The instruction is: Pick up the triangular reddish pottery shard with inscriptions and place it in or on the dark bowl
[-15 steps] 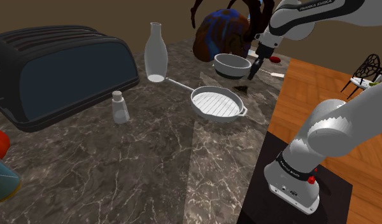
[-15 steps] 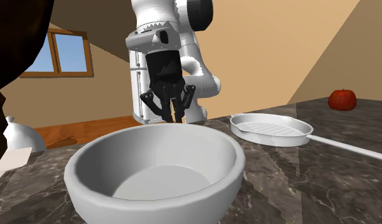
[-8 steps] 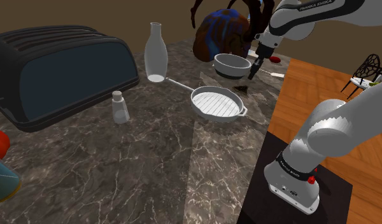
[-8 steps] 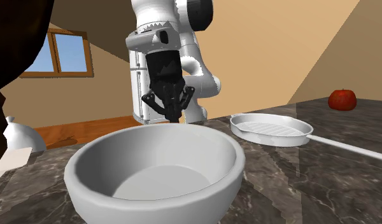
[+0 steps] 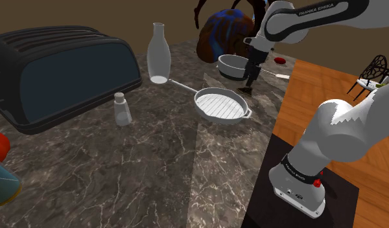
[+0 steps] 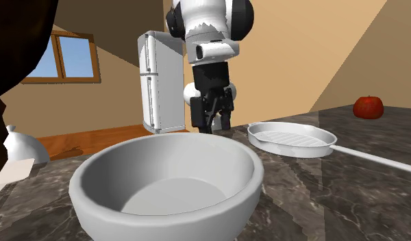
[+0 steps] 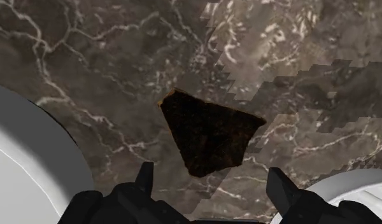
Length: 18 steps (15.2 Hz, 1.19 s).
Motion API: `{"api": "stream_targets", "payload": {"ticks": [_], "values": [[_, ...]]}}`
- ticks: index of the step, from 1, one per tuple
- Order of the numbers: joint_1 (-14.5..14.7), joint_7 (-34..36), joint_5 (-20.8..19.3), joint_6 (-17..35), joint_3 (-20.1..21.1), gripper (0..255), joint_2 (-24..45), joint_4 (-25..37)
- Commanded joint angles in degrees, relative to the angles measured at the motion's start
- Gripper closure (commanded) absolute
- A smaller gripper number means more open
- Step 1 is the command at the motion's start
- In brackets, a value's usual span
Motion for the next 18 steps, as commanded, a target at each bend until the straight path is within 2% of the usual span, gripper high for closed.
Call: {"api": "stream_targets", "payload": {"ticks": [1,7,15,16,18], "values": [[0.78,-1.78,-0.39,1.17,0.1,0,-0.26,-1.49],[1.46,-2.4,0.02,7.05,-1.24,0,2.44,-4.79],[1.45,-2.39,0.02,7.03,-1.23,0,2.44,-4.79],[1.45,-2.39,0.02,7.03,-1.23,255,2.44,-4.79],[1.46,-2.41,0.02,7.06,-1.25,255,2.46,-4.79]]}}
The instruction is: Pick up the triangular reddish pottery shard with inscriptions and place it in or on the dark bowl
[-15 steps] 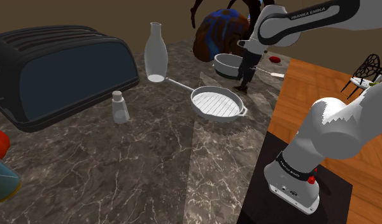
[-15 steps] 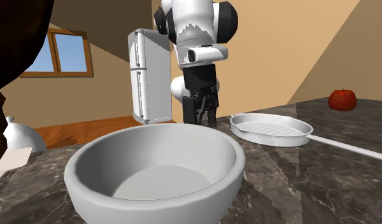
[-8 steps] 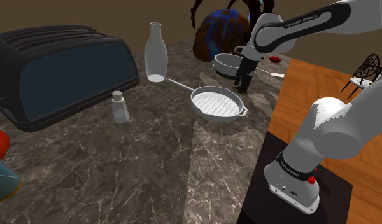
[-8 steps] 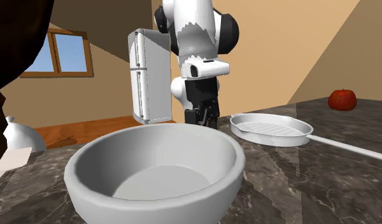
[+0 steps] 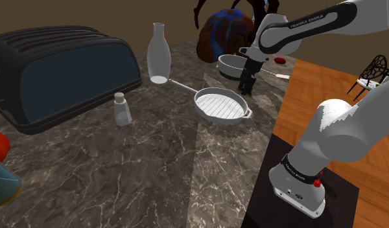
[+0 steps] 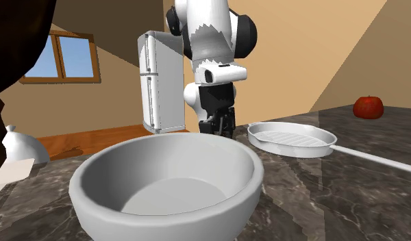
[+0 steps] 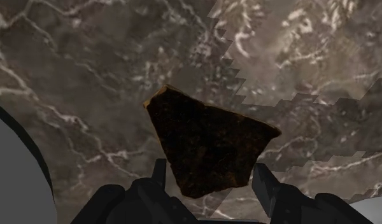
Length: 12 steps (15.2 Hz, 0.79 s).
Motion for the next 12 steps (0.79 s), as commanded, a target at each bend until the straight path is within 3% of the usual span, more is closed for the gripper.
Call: {"api": "stream_targets", "payload": {"ticks": [1,7,12], "values": [[0.02,0.0,0.01,-0.02,0.0,255,0.05,-0.09],[0.01,-0.01,0.01,-0.02,-0.01,255,0.06,-0.08],[-0.38,0.87,-0.24,-4.48,1.31,255,-2.13,2.29]]}}
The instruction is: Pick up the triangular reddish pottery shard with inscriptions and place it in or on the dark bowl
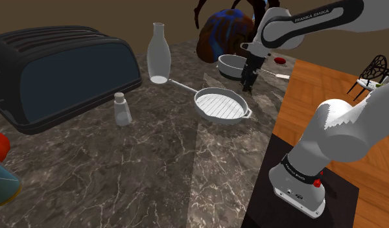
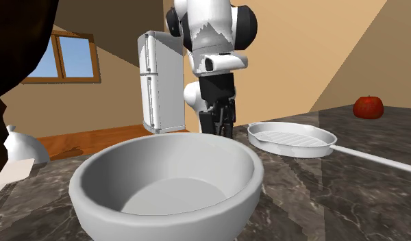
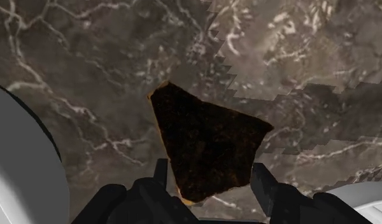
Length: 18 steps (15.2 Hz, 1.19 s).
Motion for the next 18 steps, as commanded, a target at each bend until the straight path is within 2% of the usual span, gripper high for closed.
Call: {"api": "stream_targets", "payload": {"ticks": [1,18], "values": [[-0.14,0.3,-0.07,-1.73,0.49,255,-0.79,0.93],[-0.17,2.01,0.65,-15.67,3.95,255,-4.54,11.25]]}}
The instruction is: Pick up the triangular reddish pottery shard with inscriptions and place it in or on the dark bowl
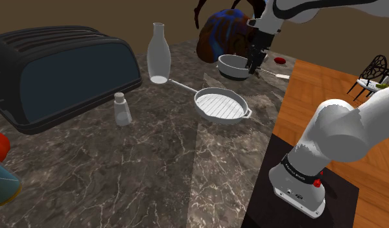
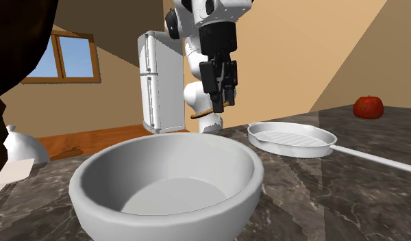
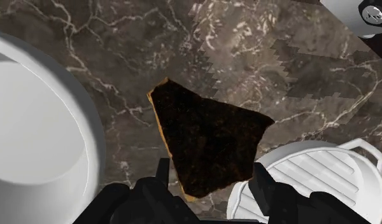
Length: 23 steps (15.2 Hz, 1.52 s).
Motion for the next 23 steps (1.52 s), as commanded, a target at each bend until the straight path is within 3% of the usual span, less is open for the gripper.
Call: {"api": "stream_targets", "payload": {"ticks": [1,7,12,18,22,23], "values": [[0.01,0.02,0.1,-1.72,0.25,255,-0.22,1.49],[0.25,0.3,0.55,-5.74,1.03,255,-0.4,5.34],[2.86,-5.94,3.97,-4.79,-5.17,255,11.56,15.84],[4.11,-15.74,13.18,-6.52,-12.65,255,28.51,31.04],[0.82,-22.43,21.83,-10.24,-15.29,255,41.16,42.97],[0.65,-22.46,21.75,-9.45,-14.98,255,41.07,42.14]]}}
